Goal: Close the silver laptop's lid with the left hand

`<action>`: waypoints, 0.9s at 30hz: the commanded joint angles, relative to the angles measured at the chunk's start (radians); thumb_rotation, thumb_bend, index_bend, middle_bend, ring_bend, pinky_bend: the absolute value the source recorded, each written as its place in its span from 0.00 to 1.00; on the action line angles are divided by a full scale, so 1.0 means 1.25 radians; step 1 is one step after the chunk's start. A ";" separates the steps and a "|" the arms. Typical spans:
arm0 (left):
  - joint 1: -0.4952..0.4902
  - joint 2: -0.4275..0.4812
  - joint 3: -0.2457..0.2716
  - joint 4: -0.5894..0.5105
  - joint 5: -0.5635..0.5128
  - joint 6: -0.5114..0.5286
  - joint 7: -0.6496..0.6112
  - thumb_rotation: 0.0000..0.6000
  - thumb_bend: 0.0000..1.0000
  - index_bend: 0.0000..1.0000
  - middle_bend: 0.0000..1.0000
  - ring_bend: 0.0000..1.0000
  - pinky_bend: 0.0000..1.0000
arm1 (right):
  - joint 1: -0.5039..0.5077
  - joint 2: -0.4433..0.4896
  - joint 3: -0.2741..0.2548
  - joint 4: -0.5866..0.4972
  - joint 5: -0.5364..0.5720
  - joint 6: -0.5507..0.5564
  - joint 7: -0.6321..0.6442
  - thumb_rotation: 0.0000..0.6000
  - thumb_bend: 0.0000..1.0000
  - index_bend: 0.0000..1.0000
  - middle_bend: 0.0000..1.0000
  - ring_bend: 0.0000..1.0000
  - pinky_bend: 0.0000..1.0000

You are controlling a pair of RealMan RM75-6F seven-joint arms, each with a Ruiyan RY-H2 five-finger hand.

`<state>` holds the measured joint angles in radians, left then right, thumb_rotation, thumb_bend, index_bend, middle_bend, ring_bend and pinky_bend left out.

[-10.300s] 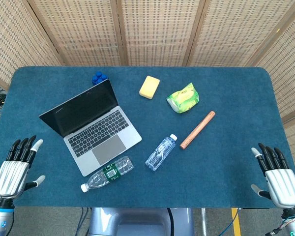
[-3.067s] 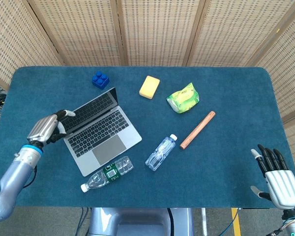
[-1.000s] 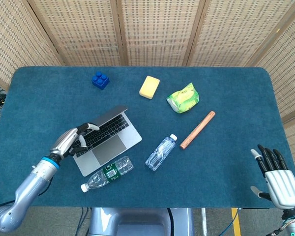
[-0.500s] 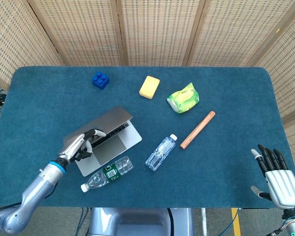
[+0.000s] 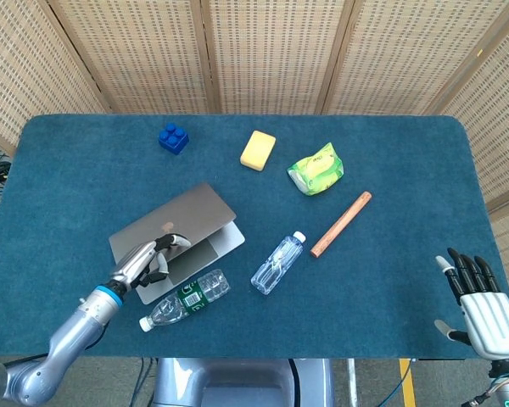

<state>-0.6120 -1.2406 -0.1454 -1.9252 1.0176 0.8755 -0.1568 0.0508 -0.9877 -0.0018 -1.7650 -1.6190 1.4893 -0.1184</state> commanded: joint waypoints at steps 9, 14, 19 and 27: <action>0.001 -0.021 0.011 0.014 -0.003 -0.007 0.006 1.00 1.00 0.26 0.20 0.19 0.17 | 0.001 0.001 0.000 -0.001 0.003 -0.003 -0.001 1.00 0.00 0.00 0.00 0.00 0.00; 0.002 -0.030 0.019 0.022 -0.004 -0.012 0.009 1.00 1.00 0.26 0.20 0.19 0.17 | 0.003 0.002 0.001 -0.001 0.007 -0.008 0.000 1.00 0.00 0.00 0.00 0.00 0.00; 0.004 -0.042 0.027 0.032 -0.006 -0.016 0.013 1.00 1.00 0.26 0.20 0.19 0.17 | 0.003 0.003 0.001 0.000 0.009 -0.010 0.001 1.00 0.00 0.00 0.00 0.00 0.00; 0.006 -0.053 0.032 0.039 -0.006 -0.020 0.014 1.00 1.00 0.26 0.20 0.19 0.17 | 0.006 0.004 0.000 -0.001 0.015 -0.019 0.000 1.00 0.00 0.00 0.00 0.00 0.00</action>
<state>-0.6040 -1.3068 -0.1061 -1.8765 1.0099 0.8506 -0.1393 0.0578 -0.9830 -0.0014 -1.7663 -1.6013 1.4666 -0.1180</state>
